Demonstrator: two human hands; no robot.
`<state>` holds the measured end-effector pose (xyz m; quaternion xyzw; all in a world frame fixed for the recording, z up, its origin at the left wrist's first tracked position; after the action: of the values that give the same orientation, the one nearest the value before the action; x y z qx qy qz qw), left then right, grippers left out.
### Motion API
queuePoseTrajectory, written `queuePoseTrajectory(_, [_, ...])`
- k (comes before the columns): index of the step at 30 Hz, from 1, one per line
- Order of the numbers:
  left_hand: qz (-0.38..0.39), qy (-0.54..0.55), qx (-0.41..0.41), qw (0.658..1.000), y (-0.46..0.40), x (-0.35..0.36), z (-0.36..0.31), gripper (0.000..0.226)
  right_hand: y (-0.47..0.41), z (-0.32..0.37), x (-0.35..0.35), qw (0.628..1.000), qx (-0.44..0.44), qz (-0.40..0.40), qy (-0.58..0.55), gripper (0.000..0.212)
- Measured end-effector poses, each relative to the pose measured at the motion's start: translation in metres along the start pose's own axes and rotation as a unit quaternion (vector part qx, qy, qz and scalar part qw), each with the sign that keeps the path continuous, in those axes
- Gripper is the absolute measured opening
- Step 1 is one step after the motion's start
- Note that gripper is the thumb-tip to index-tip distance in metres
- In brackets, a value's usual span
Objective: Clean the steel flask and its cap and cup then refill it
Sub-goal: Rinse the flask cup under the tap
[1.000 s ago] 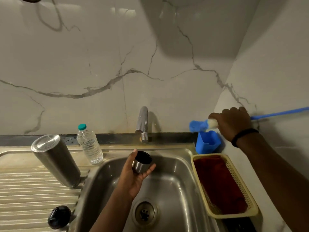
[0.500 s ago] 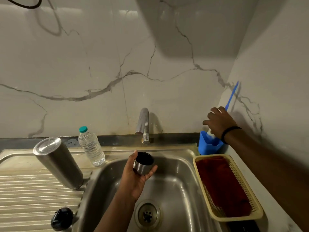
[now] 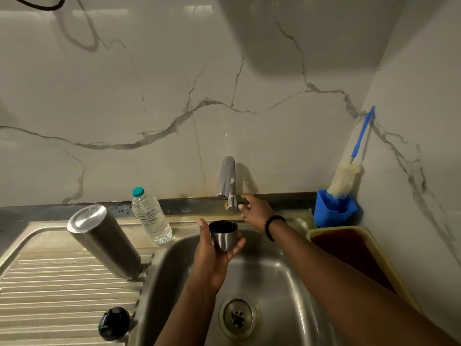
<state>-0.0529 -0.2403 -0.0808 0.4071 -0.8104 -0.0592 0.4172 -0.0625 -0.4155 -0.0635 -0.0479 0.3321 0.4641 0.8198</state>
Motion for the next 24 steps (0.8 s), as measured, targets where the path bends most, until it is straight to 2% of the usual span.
queuePoseTrajectory(3, [0.002,-0.023,0.005,1.0,-0.004,-0.001,-0.007,0.061,-0.014,0.003,0.028,0.992,0.043,0.028,-0.116,0.037])
queuePoseTrajectory(7, [-0.002,-0.017,0.005,1.0,-0.012,-0.007,-0.013,0.068,-0.024,0.003,0.038,0.983,0.055,-0.036,-0.17,0.031])
queuePoseTrajectory(9, [0.001,-0.012,0.001,1.0,-0.014,-0.008,-0.012,0.068,-0.029,-0.002,0.038,0.988,0.048,-0.053,-0.137,0.026])
queuePoseTrajectory(13, [0.002,-0.013,0.003,1.0,-0.018,-0.011,-0.011,0.061,-0.034,0.009,0.03,0.998,0.005,-0.046,0.048,0.022])
queuePoseTrajectory(16, [0.002,-0.019,0.008,1.0,-0.021,-0.014,-0.01,0.059,-0.032,0.019,0.028,0.995,-0.012,-0.043,0.084,0.024])
queuePoseTrajectory(18, [-0.001,-0.025,0.015,1.0,-0.022,-0.016,-0.01,0.053,-0.023,0.028,0.021,0.995,-0.041,-0.057,0.072,0.023])
queuePoseTrajectory(21, [-0.005,-0.058,0.028,0.998,-0.025,-0.019,-0.013,0.047,0.006,0.047,-0.004,0.982,-0.137,-0.132,0.01,0.008])
queuePoseTrajectory(23, [-0.012,-0.07,0.033,0.997,-0.028,-0.022,-0.015,0.048,0.032,0.066,-0.005,0.969,-0.231,-0.089,0.007,0.011])
queuePoseTrajectory(24, [-0.014,-0.074,0.035,0.997,-0.029,-0.023,-0.016,0.052,0.046,0.076,0.002,0.955,-0.291,-0.042,0.05,0.018])
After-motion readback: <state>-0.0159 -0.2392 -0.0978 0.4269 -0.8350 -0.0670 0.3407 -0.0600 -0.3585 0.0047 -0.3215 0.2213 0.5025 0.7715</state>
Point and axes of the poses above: each hand's wrist, its own y-axis away from the middle knuckle, its own x-axis out of the palm, z = x × y, the point moved 10 cm from there along -y, towards the middle knuckle, and after that the axes turned 5 degrees about z, right-handed, at the moved point
